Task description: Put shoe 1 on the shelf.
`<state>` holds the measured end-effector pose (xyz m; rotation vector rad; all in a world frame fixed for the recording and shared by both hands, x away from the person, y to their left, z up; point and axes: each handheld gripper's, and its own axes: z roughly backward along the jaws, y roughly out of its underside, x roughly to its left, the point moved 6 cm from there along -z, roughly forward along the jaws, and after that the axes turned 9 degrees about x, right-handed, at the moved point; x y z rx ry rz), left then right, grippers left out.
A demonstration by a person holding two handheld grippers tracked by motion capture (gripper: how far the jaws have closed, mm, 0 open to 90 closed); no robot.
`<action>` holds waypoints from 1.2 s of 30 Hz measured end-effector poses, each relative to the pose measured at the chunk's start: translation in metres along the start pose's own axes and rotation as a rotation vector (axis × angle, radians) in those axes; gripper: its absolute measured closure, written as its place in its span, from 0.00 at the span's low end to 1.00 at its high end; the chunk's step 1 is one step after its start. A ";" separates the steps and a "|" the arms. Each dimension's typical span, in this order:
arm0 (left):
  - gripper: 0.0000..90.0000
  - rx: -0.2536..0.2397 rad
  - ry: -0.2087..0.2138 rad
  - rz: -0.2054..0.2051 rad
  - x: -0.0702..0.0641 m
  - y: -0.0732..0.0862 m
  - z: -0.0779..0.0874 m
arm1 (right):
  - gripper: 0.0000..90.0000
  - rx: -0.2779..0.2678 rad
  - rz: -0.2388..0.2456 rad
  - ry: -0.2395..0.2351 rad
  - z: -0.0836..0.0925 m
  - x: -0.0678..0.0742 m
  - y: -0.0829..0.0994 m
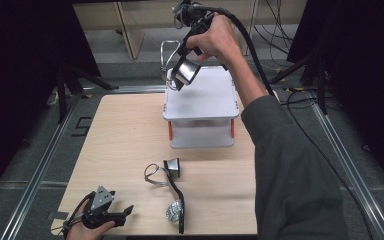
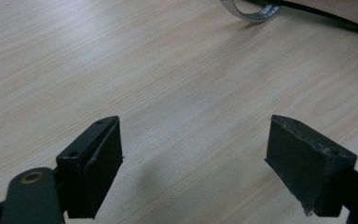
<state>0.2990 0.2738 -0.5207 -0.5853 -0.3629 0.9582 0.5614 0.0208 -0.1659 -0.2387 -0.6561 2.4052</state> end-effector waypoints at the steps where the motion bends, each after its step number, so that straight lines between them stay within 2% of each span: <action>1: 0.20 0.000 0.002 -0.001 0.000 0.000 0.000 | 0.98 -0.004 -0.008 0.006 -0.004 -0.004 -0.002; 7: 0.20 -0.005 0.007 -0.007 -0.002 0.000 0.000 | 0.98 -0.039 -0.062 0.046 -0.024 -0.029 -0.011; 10: 0.20 -0.005 0.008 -0.012 -0.002 -0.001 0.001 | 0.98 -0.053 -0.066 0.071 -0.030 -0.039 -0.014; 12: 0.20 -0.015 0.016 -0.001 -0.004 -0.001 0.002 | 0.98 -0.074 -0.086 0.071 -0.035 -0.046 -0.015; 16: 0.20 -0.007 0.014 -0.016 -0.004 -0.001 0.002 | 0.98 -0.061 -0.095 0.114 -0.046 -0.057 -0.017; 19: 0.20 -0.004 0.014 -0.017 -0.005 -0.001 0.002 | 0.98 -0.074 -0.096 0.107 -0.052 -0.060 -0.022; 21: 0.20 -0.005 0.011 -0.016 -0.005 -0.001 0.002 | 0.98 -0.087 -0.114 0.106 -0.056 -0.061 -0.025; 22: 0.20 -0.008 0.012 -0.010 -0.005 -0.001 0.002 | 0.98 -0.094 -0.102 0.110 -0.057 -0.063 -0.026; 23: 0.20 -0.008 0.008 -0.018 -0.004 -0.001 0.003 | 0.98 -0.102 -0.106 0.106 -0.059 -0.063 -0.027; 26: 0.20 -0.017 0.011 -0.009 -0.004 -0.001 0.003 | 0.98 -0.112 -0.109 0.095 -0.065 -0.063 -0.027; 30: 0.20 -0.006 0.001 -0.017 -0.003 0.000 0.003 | 0.98 -0.129 -0.129 0.048 -0.069 -0.062 -0.018; 32: 0.20 -0.010 0.002 -0.014 -0.003 0.000 0.003 | 0.98 -0.123 -0.146 0.046 -0.067 -0.065 -0.007; 36: 0.20 -0.002 -0.006 -0.015 -0.003 0.000 0.001 | 0.98 -0.114 -0.132 0.037 -0.069 -0.066 0.012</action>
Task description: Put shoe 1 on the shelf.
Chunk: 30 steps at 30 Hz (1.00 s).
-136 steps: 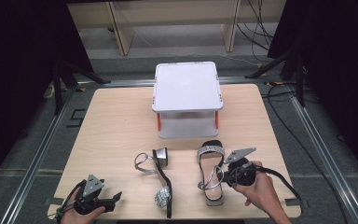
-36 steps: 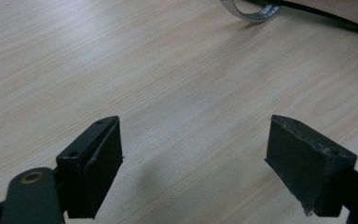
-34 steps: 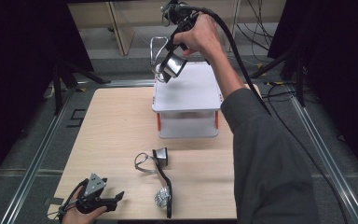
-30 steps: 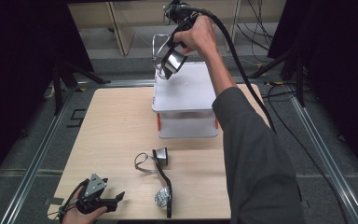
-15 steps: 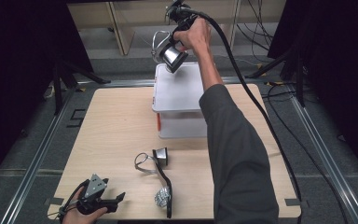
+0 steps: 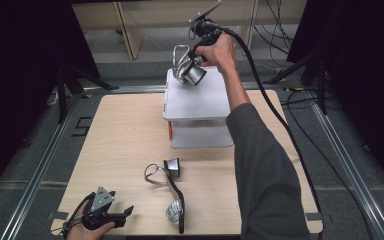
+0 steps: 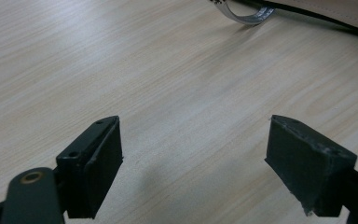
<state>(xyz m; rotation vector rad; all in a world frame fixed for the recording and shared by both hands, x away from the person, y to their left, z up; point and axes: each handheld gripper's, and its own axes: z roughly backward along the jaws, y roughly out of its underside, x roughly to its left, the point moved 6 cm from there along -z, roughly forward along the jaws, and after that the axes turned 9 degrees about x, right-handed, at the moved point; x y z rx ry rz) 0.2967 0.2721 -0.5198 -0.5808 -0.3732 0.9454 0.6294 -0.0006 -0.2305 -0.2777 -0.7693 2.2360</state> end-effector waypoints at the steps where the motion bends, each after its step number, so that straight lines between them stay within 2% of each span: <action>1: 0.20 0.002 -0.001 0.000 0.000 0.000 0.000 | 0.98 0.008 0.008 -0.001 -0.001 0.000 0.006; 2: 0.20 -0.002 0.002 0.010 -0.001 0.000 -0.001 | 0.98 0.023 0.018 -0.011 -0.002 0.000 0.013; 4: 0.20 0.000 0.002 0.009 0.000 0.000 0.000 | 0.98 0.049 0.027 -0.002 -0.004 -0.001 0.025; 7: 0.20 -0.011 -0.004 0.028 0.001 -0.001 0.000 | 0.97 0.064 0.034 -0.003 -0.008 -0.003 0.041; 8: 0.20 0.002 -0.019 0.013 0.003 0.001 -0.001 | 0.97 0.066 0.030 -0.007 -0.009 -0.003 0.046; 13: 0.20 0.008 -0.010 0.002 0.001 0.001 -0.002 | 0.96 0.087 0.026 -0.005 -0.013 -0.009 0.064; 15: 0.20 0.010 -0.011 0.001 0.001 0.001 -0.002 | 0.95 0.102 0.016 -0.019 -0.018 -0.009 0.072; 19: 0.20 0.006 -0.013 0.002 0.001 0.001 -0.002 | 0.94 0.120 0.005 -0.025 -0.029 -0.010 0.082; 23: 0.20 0.014 -0.011 0.001 0.001 0.001 -0.003 | 0.94 0.089 -0.030 -0.055 -0.030 -0.012 0.084; 24: 0.20 0.014 -0.011 0.001 0.000 0.001 -0.003 | 0.94 0.086 -0.021 -0.053 -0.030 -0.013 0.085; 30: 0.20 0.010 -0.010 0.003 0.000 0.001 -0.003 | 0.94 0.063 -0.037 -0.088 -0.031 -0.009 0.085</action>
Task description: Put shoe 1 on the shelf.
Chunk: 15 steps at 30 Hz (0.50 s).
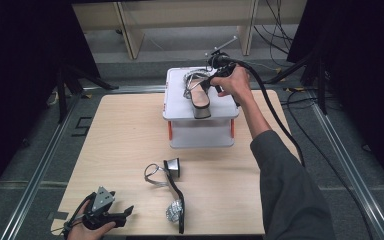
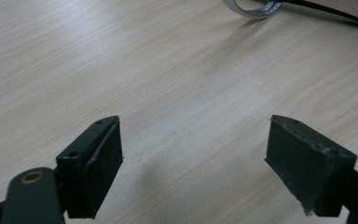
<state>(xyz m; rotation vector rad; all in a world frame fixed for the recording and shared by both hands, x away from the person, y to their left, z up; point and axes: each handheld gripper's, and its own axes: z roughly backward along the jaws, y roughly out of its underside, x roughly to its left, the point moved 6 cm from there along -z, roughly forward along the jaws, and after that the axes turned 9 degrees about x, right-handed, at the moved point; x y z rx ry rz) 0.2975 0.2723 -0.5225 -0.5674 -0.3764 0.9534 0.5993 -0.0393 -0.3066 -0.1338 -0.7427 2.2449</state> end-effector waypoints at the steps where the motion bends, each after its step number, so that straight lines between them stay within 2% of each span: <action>1: 0.20 0.002 -0.001 0.000 0.000 0.000 0.000 | 0.94 -0.005 0.002 -0.004 -0.001 0.001 0.000; 7: 0.20 0.009 -0.001 -0.006 0.000 0.001 0.000 | 0.94 -0.015 -0.008 -0.025 -0.005 0.006 -0.003; 11: 0.20 0.009 -0.003 -0.006 0.000 0.001 0.000 | 0.94 -0.018 -0.001 -0.006 -0.007 0.007 -0.006; 15: 0.20 0.009 0.000 -0.007 0.000 0.000 0.000 | 0.93 -0.036 -0.005 -0.013 -0.007 0.008 -0.007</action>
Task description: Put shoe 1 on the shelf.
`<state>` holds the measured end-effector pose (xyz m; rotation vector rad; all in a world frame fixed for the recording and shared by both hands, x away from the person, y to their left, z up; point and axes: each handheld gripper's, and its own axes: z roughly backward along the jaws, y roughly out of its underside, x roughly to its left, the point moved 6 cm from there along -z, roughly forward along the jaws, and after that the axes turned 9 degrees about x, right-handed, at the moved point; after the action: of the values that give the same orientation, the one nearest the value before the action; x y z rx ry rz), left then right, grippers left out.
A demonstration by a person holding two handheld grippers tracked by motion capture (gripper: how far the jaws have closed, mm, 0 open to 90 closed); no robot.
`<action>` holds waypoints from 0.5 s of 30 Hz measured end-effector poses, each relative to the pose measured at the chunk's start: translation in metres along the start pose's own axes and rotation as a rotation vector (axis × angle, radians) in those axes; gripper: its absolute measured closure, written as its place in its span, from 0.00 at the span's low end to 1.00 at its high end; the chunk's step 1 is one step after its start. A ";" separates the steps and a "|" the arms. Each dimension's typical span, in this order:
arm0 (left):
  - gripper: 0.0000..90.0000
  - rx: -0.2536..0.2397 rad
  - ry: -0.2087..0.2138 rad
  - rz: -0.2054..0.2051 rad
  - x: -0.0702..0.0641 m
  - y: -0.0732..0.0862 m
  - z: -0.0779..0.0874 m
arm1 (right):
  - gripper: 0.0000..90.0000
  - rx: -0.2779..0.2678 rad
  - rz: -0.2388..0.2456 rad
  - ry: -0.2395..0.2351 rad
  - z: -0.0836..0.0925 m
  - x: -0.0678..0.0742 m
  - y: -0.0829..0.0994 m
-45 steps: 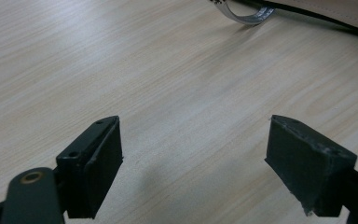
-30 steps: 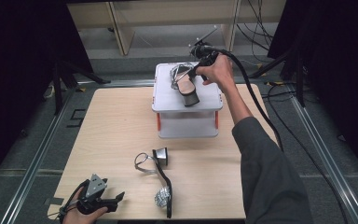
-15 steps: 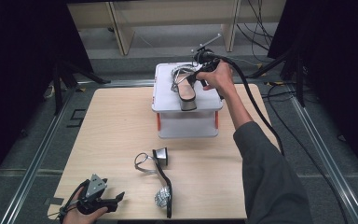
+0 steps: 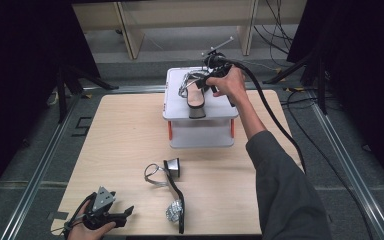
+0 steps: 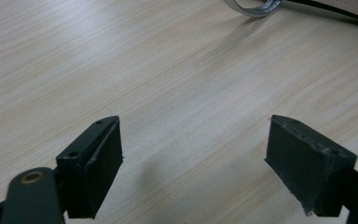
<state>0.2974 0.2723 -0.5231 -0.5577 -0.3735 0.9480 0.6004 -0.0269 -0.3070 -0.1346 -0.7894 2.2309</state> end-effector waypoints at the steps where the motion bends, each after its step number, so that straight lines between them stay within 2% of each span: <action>1: 0.20 0.002 -0.002 -0.002 0.000 0.000 0.000 | 0.93 0.001 0.002 0.001 0.000 0.000 0.000; 6: 0.20 -0.002 -0.002 -0.001 0.000 0.000 0.000 | 0.92 0.009 0.000 0.003 -0.001 0.001 0.002; 9: 0.20 0.002 -0.001 -0.004 0.000 0.000 0.000 | 0.76 0.020 -0.012 0.016 0.000 0.000 0.004; 12: 0.20 -0.003 -0.003 -0.002 0.000 0.000 0.001 | 0.59 0.040 -0.019 0.068 0.006 -0.004 0.008; 15: 0.20 -0.004 0.000 0.006 0.000 0.000 0.000 | 0.46 0.016 -0.041 0.070 0.016 -0.004 0.016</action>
<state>0.2971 0.2722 -0.5232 -0.5629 -0.3742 0.9530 0.5884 -0.0463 -0.3044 -0.1865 -0.7300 2.1813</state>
